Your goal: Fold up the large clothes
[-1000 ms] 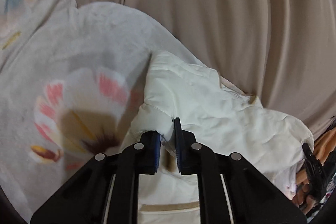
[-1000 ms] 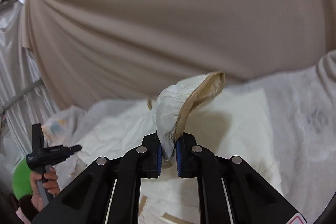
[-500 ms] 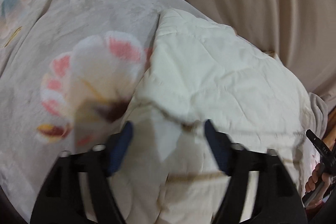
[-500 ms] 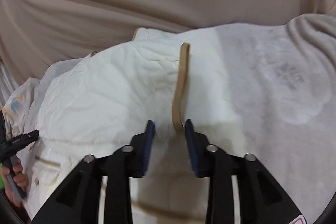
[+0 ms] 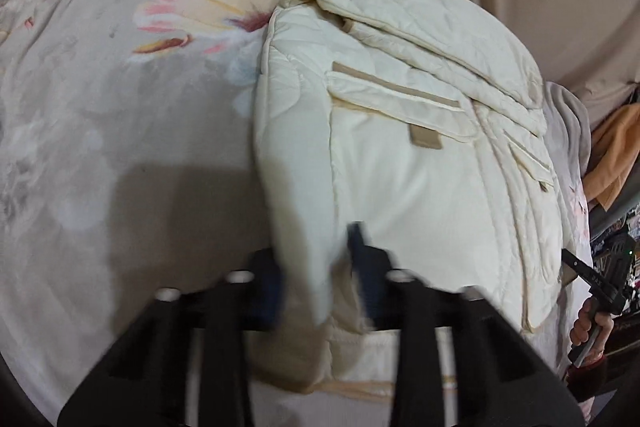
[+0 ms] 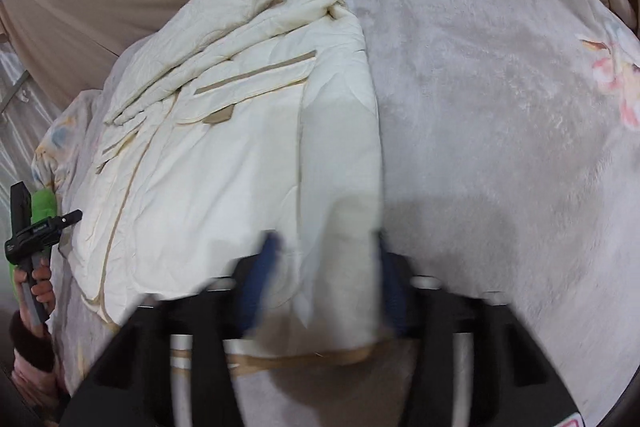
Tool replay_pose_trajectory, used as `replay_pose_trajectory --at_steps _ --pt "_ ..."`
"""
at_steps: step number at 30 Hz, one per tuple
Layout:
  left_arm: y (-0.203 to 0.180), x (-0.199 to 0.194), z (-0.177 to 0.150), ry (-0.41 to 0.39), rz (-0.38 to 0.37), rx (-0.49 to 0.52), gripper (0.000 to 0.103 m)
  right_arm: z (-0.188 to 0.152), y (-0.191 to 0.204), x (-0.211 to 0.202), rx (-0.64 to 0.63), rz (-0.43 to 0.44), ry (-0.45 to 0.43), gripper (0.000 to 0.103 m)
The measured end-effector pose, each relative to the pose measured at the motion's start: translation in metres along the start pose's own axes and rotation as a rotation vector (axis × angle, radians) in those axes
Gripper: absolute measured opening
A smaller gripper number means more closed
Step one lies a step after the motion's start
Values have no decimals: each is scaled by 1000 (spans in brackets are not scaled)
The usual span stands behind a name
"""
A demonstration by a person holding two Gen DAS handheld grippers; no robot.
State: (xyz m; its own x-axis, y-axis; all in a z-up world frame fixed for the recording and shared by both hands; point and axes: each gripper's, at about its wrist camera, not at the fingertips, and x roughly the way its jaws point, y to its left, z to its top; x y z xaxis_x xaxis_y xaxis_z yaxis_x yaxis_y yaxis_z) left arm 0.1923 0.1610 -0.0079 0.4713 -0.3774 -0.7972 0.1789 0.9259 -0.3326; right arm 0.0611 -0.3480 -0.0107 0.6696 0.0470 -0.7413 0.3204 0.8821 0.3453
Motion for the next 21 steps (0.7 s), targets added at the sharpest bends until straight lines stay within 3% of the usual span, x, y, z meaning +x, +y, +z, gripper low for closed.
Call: replay_pose_trajectory --at_steps 3,7,12,16,19,21 --pt "-9 -39 -12 -52 -2 34 9 -9 10 -38 0 3 -76 7" --pt "-10 -91 -53 -41 -24 80 9 -48 29 -99 -66 8 -123 6" --pt "4 -124 -135 36 -27 95 9 -137 27 -144 -73 -26 -67 7" --pt "21 -126 -188 100 -56 44 9 -201 6 -146 -15 -82 5 7" --pt "27 -140 -197 71 -77 26 11 -213 3 -145 -23 -116 26 11" --pt "27 -161 -189 23 -85 25 14 -205 4 -153 -23 -136 7 20"
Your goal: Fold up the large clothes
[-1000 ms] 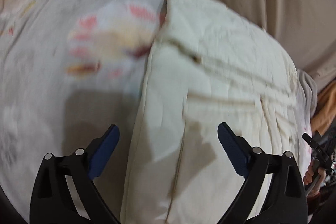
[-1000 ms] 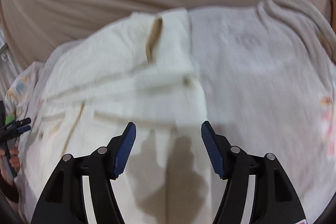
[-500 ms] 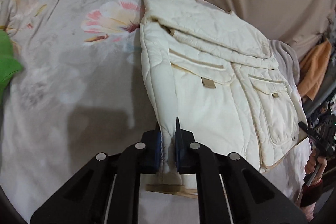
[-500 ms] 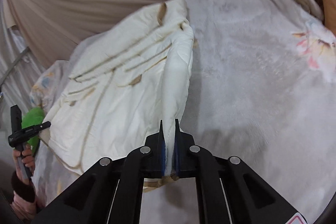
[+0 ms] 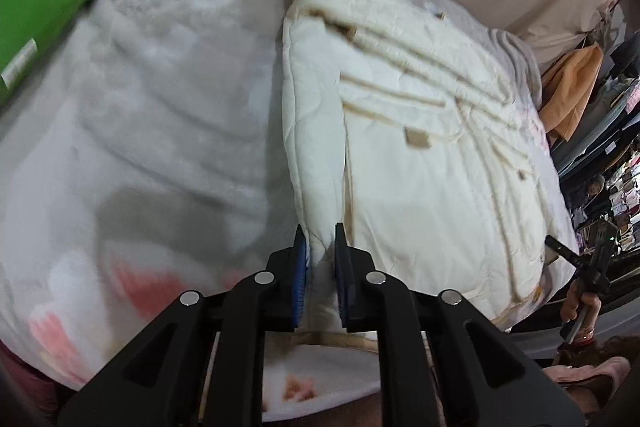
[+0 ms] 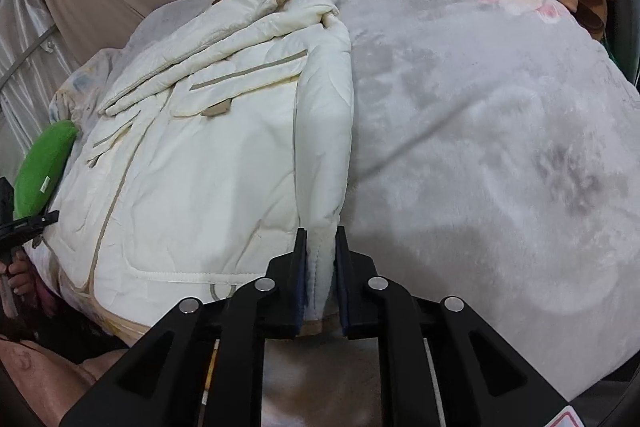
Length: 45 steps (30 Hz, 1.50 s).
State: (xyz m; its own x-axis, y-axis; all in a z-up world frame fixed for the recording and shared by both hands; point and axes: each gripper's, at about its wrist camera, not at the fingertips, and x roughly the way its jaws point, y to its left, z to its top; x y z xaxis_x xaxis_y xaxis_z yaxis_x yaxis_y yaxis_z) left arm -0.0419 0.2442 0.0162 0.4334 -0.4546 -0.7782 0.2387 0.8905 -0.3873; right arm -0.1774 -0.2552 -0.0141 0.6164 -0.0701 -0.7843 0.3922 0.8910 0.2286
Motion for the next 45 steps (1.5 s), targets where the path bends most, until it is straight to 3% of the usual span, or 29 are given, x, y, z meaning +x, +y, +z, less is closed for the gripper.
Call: replay_pose_trajectory --at_steps 2,3,4,5,6,9,12,18,21,22,24,26,29,30,33,34,38,42,45 --pt "-8 -28 15 -91 4 24 16 18 4 -19 -19 -55 -78 21" --pt "-15 -41 25 -138 2 48 22 31 6 -27 -33 -73 -117 30" --pt "-22 -52 35 -183 -4 76 27 48 11 -35 -41 -76 -171 45" --pt "-33 -61 50 -233 2 99 38 63 14 -40 -46 -65 -213 52" --pt "-44 -64 67 -275 9 122 42 81 16 -41 -52 -46 -251 61" --pt "-74 -42 118 -326 63 179 48 139 32 -25 -80 15 -298 65" --pt "-83 7 173 -302 70 154 55 198 40 20 -55 87 -269 68" --pt "-69 102 243 -246 173 82 55 276 43 133 86 152 -109 68" --pt "-57 133 263 -217 170 27 55 292 43 178 112 100 -35 66" --pt "-54 142 267 -210 176 17 55 296 50 189 106 100 -15 58" --pt "-51 157 272 -191 187 18 55 299 66 185 53 129 -34 7" --pt "-49 170 272 -177 226 30 55 298 90 143 -42 187 -216 6" --pt "-43 188 265 -166 299 61 56 289 96 109 -103 159 -362 6" --pt "-40 194 262 -169 319 72 57 286 90 117 -93 126 -348 5" --pt "-38 202 254 -187 335 97 57 275 60 197 -70 -25 -90 5" --pt "-39 201 253 -192 338 105 57 268 52 213 -58 -3 -50 4" --pt "-40 198 252 -185 353 119 57 276 53 180 -12 -63 -116 12" --pt "-39 198 252 -191 359 116 57 290 68 129 21 -114 -273 21" --pt "-41 199 250 -210 378 118 58 299 117 117 -92 -16 -299 21"
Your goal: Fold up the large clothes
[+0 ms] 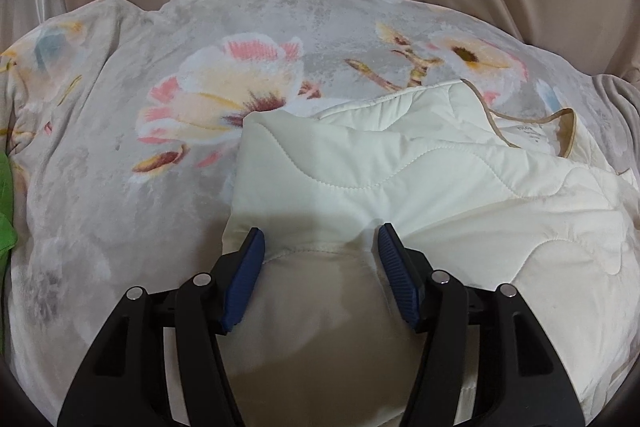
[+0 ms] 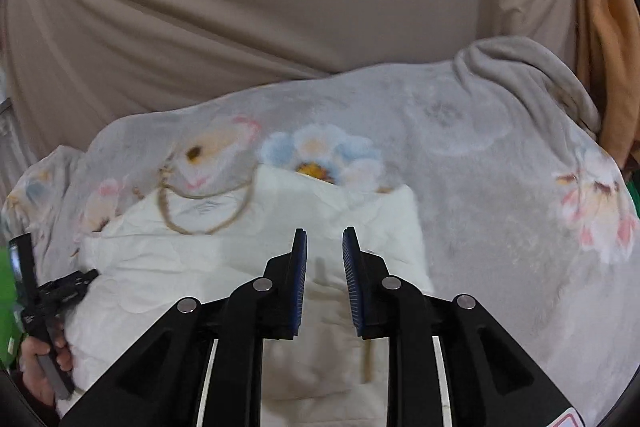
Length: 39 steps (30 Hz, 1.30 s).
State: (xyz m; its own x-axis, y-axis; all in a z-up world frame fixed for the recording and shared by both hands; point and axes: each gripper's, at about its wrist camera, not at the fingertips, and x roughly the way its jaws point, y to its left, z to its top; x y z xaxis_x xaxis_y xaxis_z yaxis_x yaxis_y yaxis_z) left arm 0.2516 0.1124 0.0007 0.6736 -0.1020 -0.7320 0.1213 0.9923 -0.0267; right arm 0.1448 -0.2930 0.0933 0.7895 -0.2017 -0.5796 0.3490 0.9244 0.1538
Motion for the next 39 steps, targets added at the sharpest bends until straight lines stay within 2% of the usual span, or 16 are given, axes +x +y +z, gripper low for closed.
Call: replay_pose_trajectory --at_steps 3,5,8,11,13,15,22,26,28,29,31,33,35,36,37,39 --pt "-2 0 -2 -17 22 11 59 4 70 23 -116 144 44 21" --pt "-2 -1 -3 -23 26 12 59 -1 110 45 -173 206 86 21" --pt "-3 0 -4 -29 33 16 61 -18 158 83 -247 249 163 21" --pt "-4 1 -5 -36 43 28 61 -35 173 108 -289 221 198 20" --pt "-4 2 -6 -38 46 30 62 -41 161 117 -305 164 198 11" --pt "-3 3 -6 -37 44 27 63 -41 133 118 -279 124 198 9" --pt "-2 3 -6 -37 35 20 64 -41 -31 84 -38 -66 176 7" --pt "-1 3 -6 -36 39 18 67 -51 -82 55 128 3 158 7" --pt "-1 4 -6 -35 42 15 68 -50 -81 43 129 -14 129 23" --pt "0 4 -5 -34 45 13 69 -49 -77 41 115 -22 118 27" --pt "-1 5 -5 -34 54 13 71 -46 -70 42 88 -6 112 43" --pt "0 5 -6 -34 64 11 73 -48 -63 58 72 8 161 49" --pt "0 5 -6 -33 70 7 75 -52 -59 72 61 -1 200 39" --pt "1 5 -6 -34 74 6 76 -52 -56 71 52 8 187 13" --pt "0 5 -6 -34 79 7 76 -49 -53 60 51 43 148 9" --pt "-1 5 -7 -35 89 8 77 -43 -49 39 27 42 56 8"
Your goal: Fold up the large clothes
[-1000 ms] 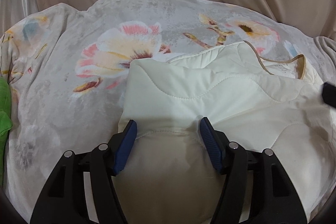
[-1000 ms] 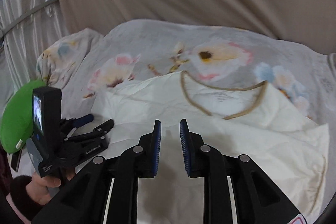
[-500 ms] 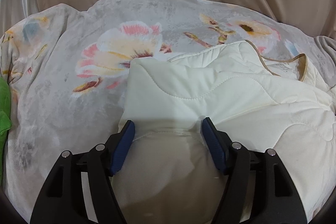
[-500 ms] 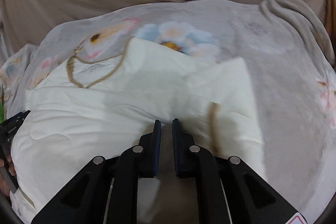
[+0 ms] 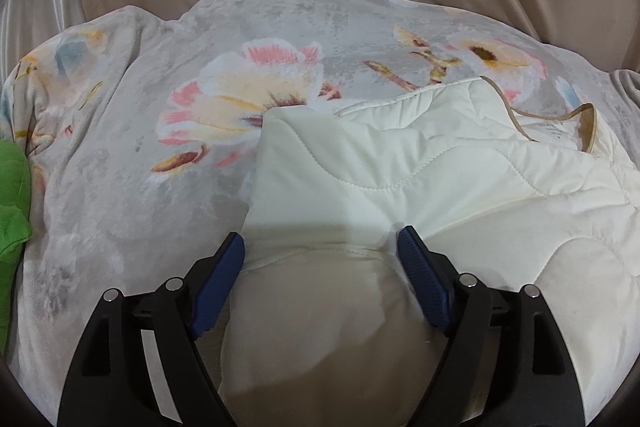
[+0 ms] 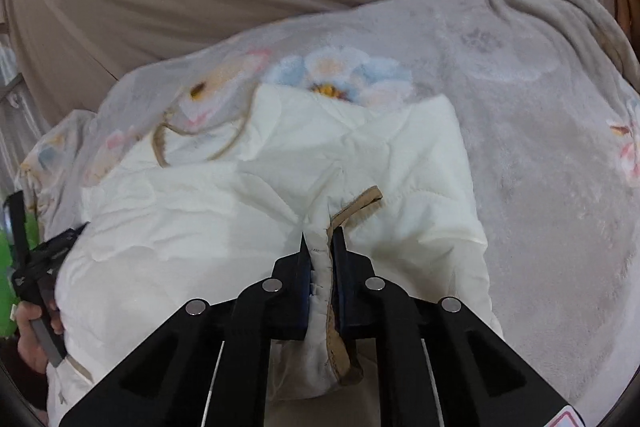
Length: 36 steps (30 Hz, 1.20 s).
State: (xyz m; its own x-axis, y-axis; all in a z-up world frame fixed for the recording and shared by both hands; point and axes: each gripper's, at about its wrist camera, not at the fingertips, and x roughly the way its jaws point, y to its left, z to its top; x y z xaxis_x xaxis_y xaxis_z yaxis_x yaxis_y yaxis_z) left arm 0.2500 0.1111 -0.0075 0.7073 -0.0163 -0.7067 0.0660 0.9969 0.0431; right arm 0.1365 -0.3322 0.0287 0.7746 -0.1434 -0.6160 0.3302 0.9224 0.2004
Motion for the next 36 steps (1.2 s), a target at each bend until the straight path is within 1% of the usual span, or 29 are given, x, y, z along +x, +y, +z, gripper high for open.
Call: replay_pose_trajectory --at_steps 1,2,3,4,5,6,8,10,11,14,15,16,19,21,23,25,27,29,30,32,34,35,36 --pt "-1 0 0 0 5 4 77 2 0 -8 -16 -15 -38 8" --pt "-2 0 -1 0 10 6 77 3 -2 -5 -19 -25 -37 8" --pt "-4 0 -1 -2 17 12 78 1 -7 7 -17 -33 5 8" --pt "-5 0 -1 -3 20 15 78 -5 -13 28 -16 -56 76 8" --pt "-5 0 -1 -5 21 19 78 -10 -18 42 -4 -45 116 9" --pt "-6 0 -1 -6 25 21 78 -13 -21 47 21 -26 124 9" --pt "-5 0 -1 -5 28 18 79 -10 -23 40 48 -24 105 10" --pt "-4 1 0 -2 28 11 81 -9 -27 33 65 -27 101 15" --pt "-3 1 -1 -2 28 9 82 -9 -30 29 76 -28 93 16" --pt "-1 -2 0 -5 30 -1 83 -7 -36 6 126 -30 49 20" --pt "0 -6 -1 -6 28 -7 83 -6 -32 -6 125 -21 27 21" --pt "3 -14 -2 -9 13 -15 83 -5 -26 -15 109 -9 10 21" --pt "10 -50 -11 -16 -91 -60 82 -4 13 -40 3 38 -15 21" --pt "8 -74 -16 -16 -175 -64 82 -5 45 -44 -76 89 4 21" --pt "-4 -88 -20 -11 -204 -32 82 -6 82 -36 -135 168 44 21" --pt "-19 -93 -25 -5 -198 17 82 -13 118 -20 -185 223 87 21" --pt "-35 -87 -34 6 -139 94 83 -23 142 -1 -233 234 141 20" --pt "-40 -76 -44 7 -72 143 83 -36 151 14 -280 178 170 14" --pt "-36 -73 -48 4 -53 150 83 -40 147 17 -292 144 170 14" --pt "-22 -69 -53 4 -39 129 83 -44 119 17 -271 69 163 14" --pt "-10 -68 -55 8 -46 105 84 -45 76 11 -196 11 166 13" --pt "-7 -68 -58 7 -46 99 84 -47 52 5 -150 -7 164 11" --pt "-5 -68 -60 7 -46 100 85 -48 29 -2 -102 -19 160 4"
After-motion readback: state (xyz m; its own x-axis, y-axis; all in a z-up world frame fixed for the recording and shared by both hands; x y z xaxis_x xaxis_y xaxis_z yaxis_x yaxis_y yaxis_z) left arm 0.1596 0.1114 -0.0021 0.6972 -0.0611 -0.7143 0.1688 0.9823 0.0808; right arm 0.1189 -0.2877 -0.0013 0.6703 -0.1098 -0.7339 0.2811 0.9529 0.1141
